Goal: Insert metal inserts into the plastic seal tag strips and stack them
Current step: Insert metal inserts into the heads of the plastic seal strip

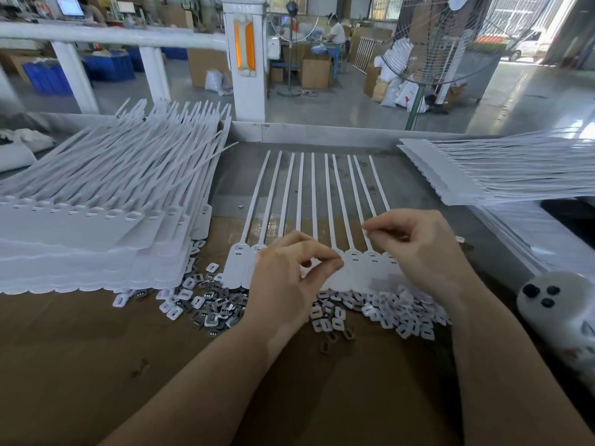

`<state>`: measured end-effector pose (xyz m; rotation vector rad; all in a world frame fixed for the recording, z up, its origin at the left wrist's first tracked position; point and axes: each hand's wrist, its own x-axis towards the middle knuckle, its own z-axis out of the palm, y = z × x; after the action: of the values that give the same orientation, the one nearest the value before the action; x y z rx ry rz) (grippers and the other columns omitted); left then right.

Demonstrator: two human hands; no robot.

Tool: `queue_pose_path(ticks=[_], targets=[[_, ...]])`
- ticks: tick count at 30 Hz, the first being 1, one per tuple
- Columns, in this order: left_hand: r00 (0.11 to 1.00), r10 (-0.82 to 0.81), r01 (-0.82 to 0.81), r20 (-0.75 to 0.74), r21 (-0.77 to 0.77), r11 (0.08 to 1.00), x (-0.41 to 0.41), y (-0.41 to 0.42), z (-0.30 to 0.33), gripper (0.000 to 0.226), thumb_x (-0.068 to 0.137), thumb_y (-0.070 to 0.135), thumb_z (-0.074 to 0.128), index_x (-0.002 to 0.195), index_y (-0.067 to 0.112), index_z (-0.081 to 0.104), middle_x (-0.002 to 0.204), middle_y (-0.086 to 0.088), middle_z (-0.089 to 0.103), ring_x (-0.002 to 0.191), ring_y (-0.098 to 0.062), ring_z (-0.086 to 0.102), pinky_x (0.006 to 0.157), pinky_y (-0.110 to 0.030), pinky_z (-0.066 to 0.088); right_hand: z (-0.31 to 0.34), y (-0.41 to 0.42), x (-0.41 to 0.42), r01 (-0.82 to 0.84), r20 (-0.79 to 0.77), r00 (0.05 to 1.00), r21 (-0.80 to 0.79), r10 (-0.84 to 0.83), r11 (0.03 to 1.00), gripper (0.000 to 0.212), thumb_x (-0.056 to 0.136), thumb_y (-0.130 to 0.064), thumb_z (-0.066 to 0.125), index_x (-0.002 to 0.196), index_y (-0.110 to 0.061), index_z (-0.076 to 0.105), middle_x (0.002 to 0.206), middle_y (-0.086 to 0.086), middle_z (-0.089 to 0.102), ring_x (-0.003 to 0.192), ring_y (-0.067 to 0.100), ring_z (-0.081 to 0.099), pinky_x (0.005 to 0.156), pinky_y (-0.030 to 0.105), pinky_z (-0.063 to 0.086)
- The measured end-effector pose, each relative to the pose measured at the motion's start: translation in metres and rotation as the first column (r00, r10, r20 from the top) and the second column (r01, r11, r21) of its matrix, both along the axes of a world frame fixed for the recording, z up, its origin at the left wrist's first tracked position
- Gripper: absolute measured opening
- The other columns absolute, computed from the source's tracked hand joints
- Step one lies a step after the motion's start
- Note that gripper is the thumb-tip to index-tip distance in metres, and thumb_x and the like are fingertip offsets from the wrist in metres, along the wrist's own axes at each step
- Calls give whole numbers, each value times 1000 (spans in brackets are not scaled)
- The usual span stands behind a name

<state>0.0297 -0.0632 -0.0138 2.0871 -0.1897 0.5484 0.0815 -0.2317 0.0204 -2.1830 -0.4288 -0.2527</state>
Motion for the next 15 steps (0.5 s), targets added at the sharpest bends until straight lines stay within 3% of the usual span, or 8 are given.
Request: queue_pose_path(ticks=[3, 6, 10, 15], targets=[[1000, -2, 1, -10, -130, 992, -2, 1, 2, 15, 81, 19, 68, 79, 34, 66, 80, 14, 65, 77, -1, 57, 72, -11, 44, 3, 10, -7, -216, -64, 973, 62, 220, 974, 17, 84, -4, 64, 90, -16, 73, 75, -9, 71, 74, 2, 65, 70, 11, 49], [1000, -25, 22, -13, -229, 973, -4, 1, 5, 15, 81, 15, 68, 82, 30, 67, 79, 11, 69, 76, 1, 60, 69, -9, 45, 3, 13, -9, -304, -114, 940, 155, 323, 940, 16, 84, -4, 64, 91, -15, 73, 79, -3, 72, 73, 9, 67, 71, 17, 53], [996, -83, 69, -26, -339, 938, -5, 2, 7, 16, 78, 7, 70, 80, 23, 70, 75, 7, 70, 73, 1, 62, 68, -9, 46, 1, 14, -9, -335, -144, 915, 253, 378, 908, 17, 83, 0, 63, 90, -13, 72, 79, 1, 73, 74, 15, 69, 70, 20, 54], [990, -135, 105, -33, -459, 882, -3, 3, 7, 11, 76, -2, 70, 81, 8, 68, 79, -5, 70, 74, -12, 66, 66, -13, 49, 1, 14, -8, -324, -132, 915, 322, 381, 889, 16, 79, 4, 67, 86, -10, 72, 74, 4, 72, 70, 15, 68, 67, 19, 52]])
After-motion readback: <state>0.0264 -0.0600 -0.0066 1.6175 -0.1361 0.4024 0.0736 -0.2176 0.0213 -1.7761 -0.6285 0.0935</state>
